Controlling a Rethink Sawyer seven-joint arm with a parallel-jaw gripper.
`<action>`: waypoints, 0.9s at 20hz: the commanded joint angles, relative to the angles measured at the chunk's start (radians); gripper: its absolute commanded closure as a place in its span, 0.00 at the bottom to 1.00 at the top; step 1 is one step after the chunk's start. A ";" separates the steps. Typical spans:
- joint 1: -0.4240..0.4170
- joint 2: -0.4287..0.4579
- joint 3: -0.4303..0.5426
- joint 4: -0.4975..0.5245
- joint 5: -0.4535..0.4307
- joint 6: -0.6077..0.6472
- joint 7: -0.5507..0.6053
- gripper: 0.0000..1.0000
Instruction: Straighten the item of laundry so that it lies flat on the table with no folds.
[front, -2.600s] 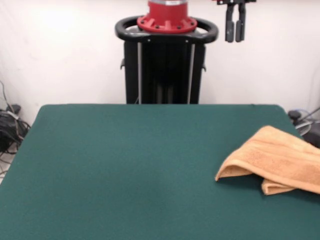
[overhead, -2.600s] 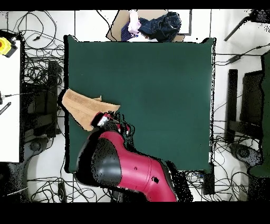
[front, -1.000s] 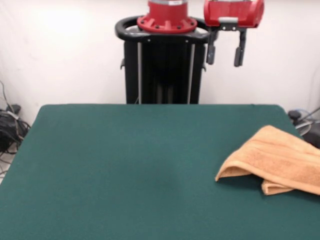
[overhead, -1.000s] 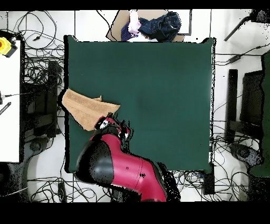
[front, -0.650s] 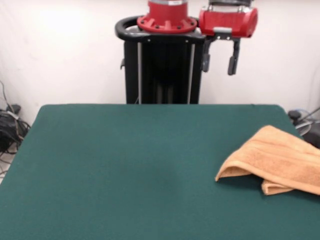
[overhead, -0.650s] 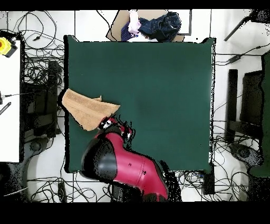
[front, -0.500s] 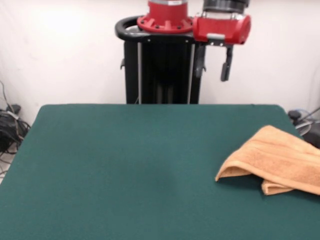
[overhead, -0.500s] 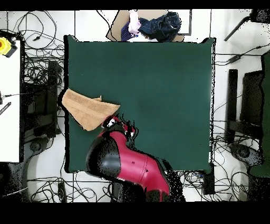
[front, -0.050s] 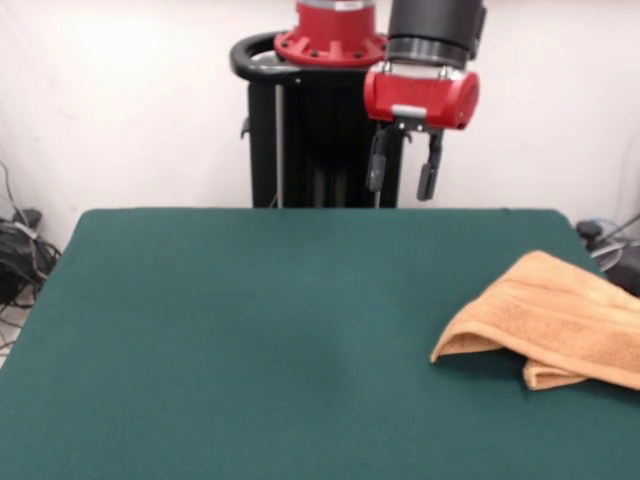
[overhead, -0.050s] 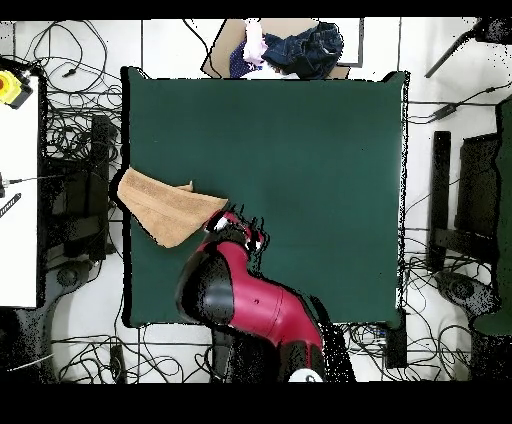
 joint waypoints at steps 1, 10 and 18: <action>-0.020 0.063 0.126 0.002 -0.007 -0.035 0.219 0.00; -0.082 0.080 0.226 0.001 -0.007 -0.071 0.256 0.00; -0.078 0.118 0.248 -0.027 0.014 -0.112 0.262 0.00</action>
